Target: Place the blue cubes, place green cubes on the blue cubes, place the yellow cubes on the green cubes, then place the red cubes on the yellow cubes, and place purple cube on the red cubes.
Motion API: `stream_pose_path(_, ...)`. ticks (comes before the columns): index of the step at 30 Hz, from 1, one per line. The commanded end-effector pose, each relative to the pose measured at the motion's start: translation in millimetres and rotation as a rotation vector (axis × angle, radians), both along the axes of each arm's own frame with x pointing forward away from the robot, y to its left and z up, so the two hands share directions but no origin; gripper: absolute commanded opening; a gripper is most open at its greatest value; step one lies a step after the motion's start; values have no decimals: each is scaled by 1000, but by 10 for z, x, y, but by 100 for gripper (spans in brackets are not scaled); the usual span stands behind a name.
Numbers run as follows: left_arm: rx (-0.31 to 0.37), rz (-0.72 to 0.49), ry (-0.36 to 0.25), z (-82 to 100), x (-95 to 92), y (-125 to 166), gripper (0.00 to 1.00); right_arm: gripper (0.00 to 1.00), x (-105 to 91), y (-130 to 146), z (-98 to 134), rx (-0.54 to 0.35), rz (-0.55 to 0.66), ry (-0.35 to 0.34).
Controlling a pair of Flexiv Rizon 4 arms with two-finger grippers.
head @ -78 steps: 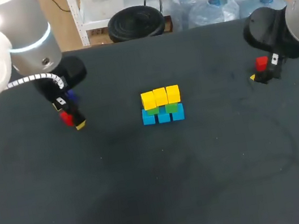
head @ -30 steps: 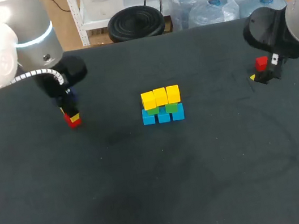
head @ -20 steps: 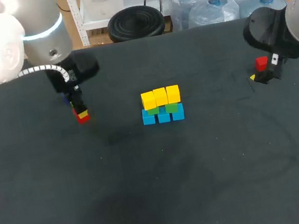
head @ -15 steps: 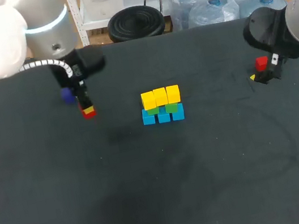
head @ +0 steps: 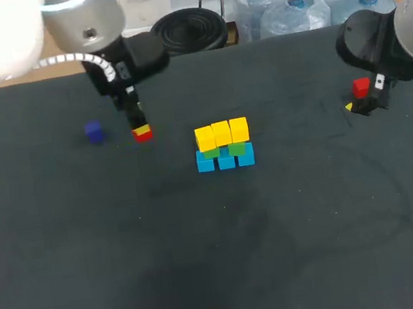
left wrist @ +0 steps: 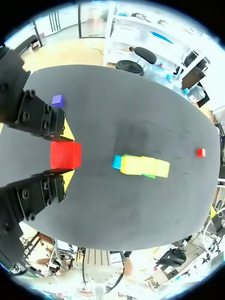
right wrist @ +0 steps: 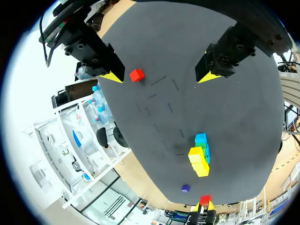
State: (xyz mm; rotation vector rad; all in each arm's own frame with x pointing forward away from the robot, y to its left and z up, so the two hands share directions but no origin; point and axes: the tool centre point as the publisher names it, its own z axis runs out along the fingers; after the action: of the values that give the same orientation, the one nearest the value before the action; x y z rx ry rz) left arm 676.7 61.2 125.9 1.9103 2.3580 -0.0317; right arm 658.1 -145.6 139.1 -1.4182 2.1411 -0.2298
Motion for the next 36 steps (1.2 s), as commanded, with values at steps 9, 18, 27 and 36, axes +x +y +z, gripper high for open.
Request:
stream_pose_path(9, 54, -22, 24, -85, 51, -438, 0, 100, -17, -3, -13, 1, -3, -9)
stream_pose_path(18, 60, -75, 0, -37, 30, -672, 0, 100, -17, -3, -13, 1, -3, -9)
stream_pose_path(27, 60, -97, 7, -103, 87, -841, 0, 100, -17, -3, -13, 1, -3, -9)
stream_pose_path(36, 55, -109, 11, -231, 170, -979, 0, 100, -17, -3, -13, 1, -3, -9)
